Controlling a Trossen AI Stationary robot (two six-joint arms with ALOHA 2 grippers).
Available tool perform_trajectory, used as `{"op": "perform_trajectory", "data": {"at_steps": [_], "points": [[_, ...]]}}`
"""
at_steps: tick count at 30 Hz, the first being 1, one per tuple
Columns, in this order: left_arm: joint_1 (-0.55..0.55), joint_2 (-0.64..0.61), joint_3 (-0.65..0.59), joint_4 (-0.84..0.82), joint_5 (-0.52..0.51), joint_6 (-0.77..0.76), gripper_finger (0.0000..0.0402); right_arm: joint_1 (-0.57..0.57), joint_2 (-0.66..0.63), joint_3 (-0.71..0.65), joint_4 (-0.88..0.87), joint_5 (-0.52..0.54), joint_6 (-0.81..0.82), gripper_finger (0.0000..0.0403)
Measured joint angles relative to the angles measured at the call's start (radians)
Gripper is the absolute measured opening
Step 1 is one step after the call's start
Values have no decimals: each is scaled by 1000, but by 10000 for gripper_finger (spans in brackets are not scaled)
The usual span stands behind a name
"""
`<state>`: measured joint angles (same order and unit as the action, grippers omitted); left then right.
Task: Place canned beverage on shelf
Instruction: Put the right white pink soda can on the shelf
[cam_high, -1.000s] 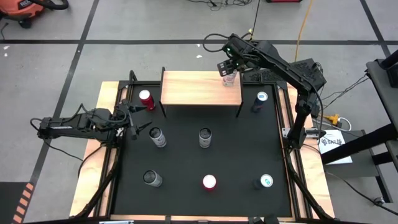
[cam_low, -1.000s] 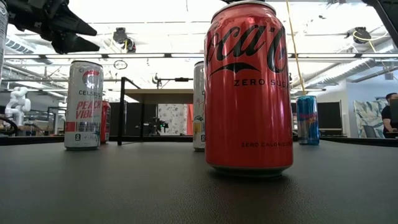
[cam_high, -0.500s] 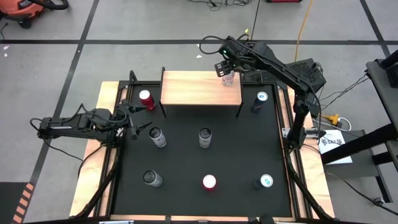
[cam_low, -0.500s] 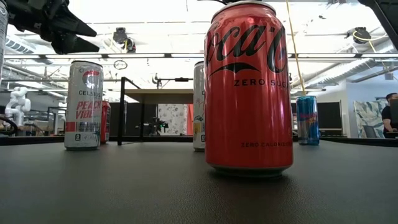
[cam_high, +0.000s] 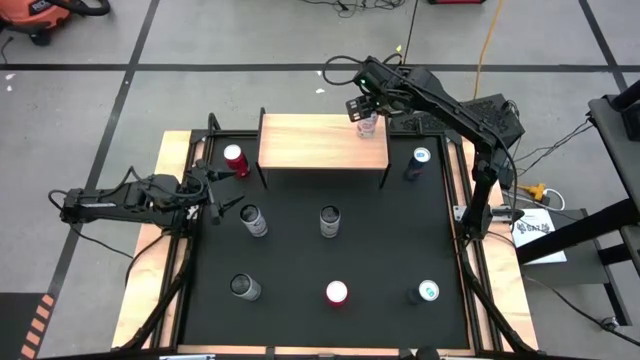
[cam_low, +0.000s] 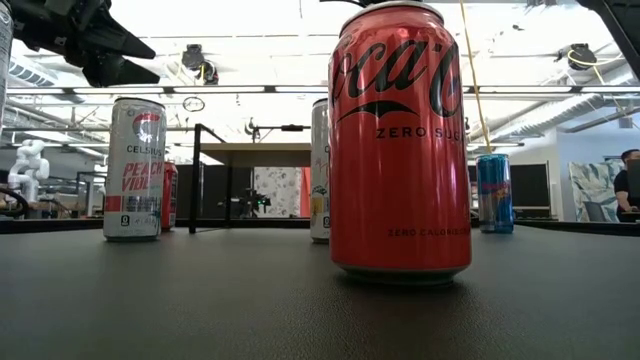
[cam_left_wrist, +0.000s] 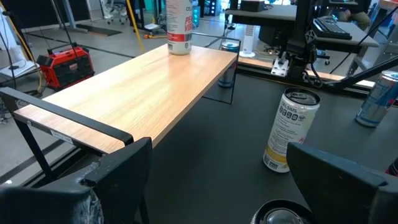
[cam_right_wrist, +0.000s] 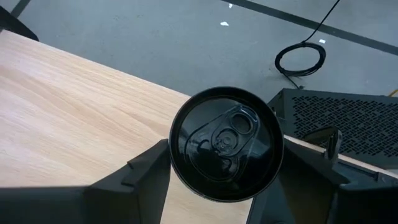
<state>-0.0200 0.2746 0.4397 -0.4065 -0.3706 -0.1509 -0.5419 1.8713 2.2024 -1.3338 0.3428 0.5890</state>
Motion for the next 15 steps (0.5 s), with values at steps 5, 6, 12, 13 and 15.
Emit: {"op": "perform_trajectory", "data": {"at_steps": [5, 6, 12, 13, 15], "points": [[0, 0, 0, 0, 0, 0, 380, 0, 1, -1, 0, -4, 0, 236], [0, 0, 0, 0, 0, 0, 380, 0, 1, -1, 0, -5, -2, 236], [0, 0, 0, 0, 0, 0, 380, 0, 2, -2, 0, -9, -5, 247], [0, 0, 0, 0, 0, 0, 380, 0, 2, -2, 0, -10, -3, 250], [0, 0, 0, 0, 0, 0, 380, 0, 2, -2, 0, -15, -2, 256]]}}
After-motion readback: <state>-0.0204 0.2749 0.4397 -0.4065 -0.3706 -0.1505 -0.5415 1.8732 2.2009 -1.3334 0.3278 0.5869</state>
